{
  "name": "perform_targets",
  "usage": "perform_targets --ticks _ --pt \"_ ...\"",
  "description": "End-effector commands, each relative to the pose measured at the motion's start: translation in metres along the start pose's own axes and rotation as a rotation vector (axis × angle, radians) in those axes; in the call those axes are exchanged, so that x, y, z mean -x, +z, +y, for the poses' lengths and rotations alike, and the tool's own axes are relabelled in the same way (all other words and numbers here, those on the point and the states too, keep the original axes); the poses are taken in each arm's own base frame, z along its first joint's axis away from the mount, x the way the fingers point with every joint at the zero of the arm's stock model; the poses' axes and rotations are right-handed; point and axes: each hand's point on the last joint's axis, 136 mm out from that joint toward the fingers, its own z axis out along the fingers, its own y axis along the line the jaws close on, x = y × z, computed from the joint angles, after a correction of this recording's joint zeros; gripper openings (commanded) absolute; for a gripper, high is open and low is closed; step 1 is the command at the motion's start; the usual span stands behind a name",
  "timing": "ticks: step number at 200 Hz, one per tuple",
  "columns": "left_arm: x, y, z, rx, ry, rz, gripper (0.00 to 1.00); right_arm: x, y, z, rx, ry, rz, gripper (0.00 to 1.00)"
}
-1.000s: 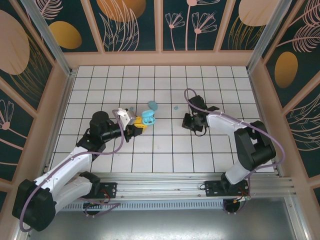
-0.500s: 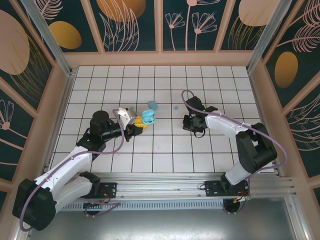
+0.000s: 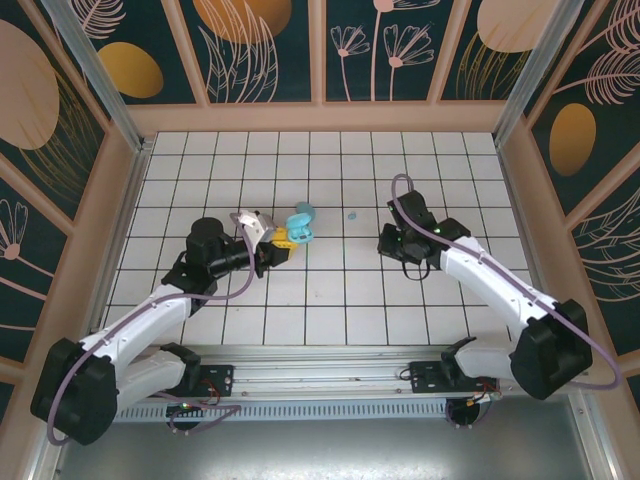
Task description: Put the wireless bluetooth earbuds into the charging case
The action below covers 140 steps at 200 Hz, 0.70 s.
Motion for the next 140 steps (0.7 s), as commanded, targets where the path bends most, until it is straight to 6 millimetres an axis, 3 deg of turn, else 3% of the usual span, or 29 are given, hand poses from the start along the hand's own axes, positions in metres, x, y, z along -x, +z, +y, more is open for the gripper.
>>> perform_targets --ticks 1,45,140 --pt "0.019 0.002 0.000 -0.003 0.010 -0.066 0.08 0.004 -0.023 -0.001 -0.003 0.025 -0.037 0.17" --pt "0.019 0.005 0.004 0.011 -0.016 -0.083 0.07 -0.002 -0.039 0.011 0.043 0.010 -0.047 0.17" --pt "0.022 0.025 0.010 0.003 -0.042 -0.095 0.06 -0.007 -0.079 0.058 0.139 -0.040 -0.093 0.17"
